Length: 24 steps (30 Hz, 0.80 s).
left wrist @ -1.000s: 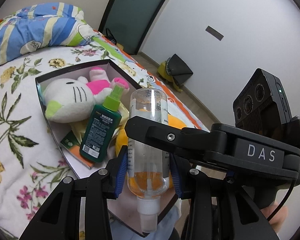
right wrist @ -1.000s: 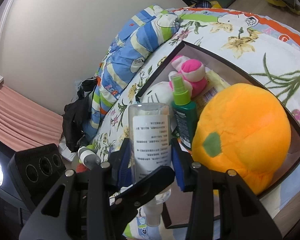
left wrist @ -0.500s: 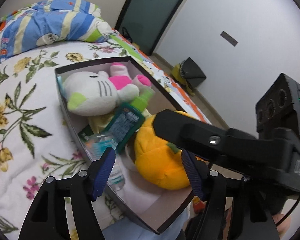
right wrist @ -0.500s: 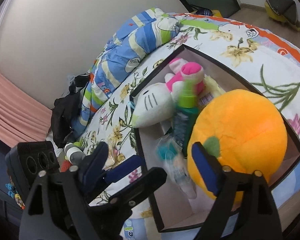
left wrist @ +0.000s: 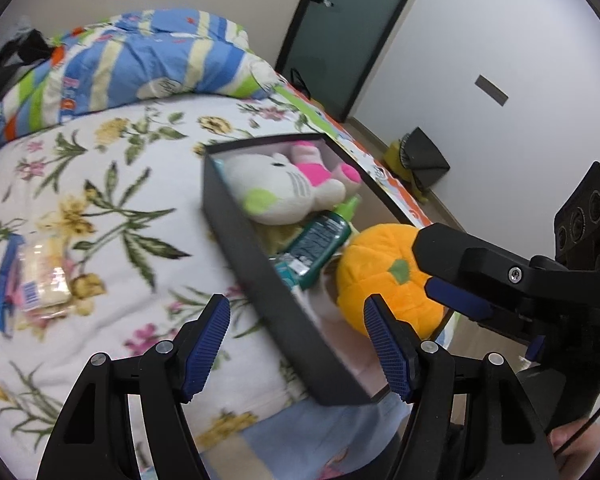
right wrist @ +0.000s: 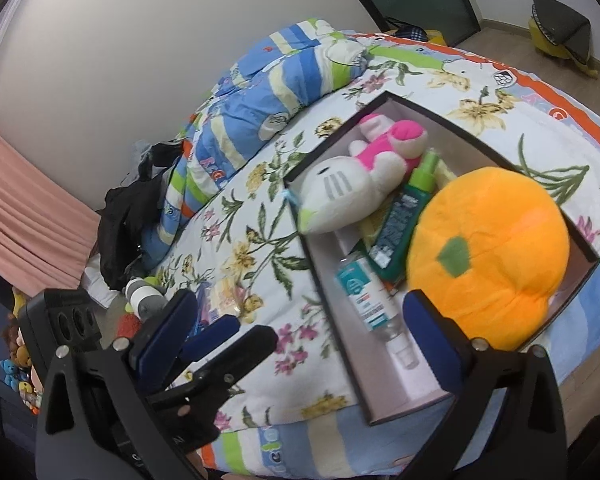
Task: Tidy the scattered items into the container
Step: 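Withdraw the right tool from the box toward the blue toothpaste box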
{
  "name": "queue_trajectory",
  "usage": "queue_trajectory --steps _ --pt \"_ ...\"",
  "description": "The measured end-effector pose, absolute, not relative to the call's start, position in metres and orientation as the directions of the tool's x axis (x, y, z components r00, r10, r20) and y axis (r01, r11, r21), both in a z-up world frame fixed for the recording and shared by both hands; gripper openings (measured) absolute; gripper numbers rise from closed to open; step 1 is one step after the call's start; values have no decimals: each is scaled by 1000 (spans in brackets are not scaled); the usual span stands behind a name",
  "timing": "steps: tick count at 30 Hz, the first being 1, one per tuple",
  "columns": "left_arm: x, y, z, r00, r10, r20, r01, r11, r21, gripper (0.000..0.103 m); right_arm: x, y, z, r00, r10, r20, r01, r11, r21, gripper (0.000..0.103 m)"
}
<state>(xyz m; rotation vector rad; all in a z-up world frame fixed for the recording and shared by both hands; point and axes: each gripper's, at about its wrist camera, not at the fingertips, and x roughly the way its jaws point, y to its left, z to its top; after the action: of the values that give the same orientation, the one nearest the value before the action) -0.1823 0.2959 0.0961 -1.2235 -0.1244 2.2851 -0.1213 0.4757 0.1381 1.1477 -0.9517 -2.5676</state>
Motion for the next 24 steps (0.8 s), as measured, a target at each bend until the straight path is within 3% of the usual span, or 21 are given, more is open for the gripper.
queue_trajectory --steps 24 --pt "-113 100 161 -605 382 -699 -234 -924 -302 70 -77 313 212 -670 -482 -564 121 -821 558 103"
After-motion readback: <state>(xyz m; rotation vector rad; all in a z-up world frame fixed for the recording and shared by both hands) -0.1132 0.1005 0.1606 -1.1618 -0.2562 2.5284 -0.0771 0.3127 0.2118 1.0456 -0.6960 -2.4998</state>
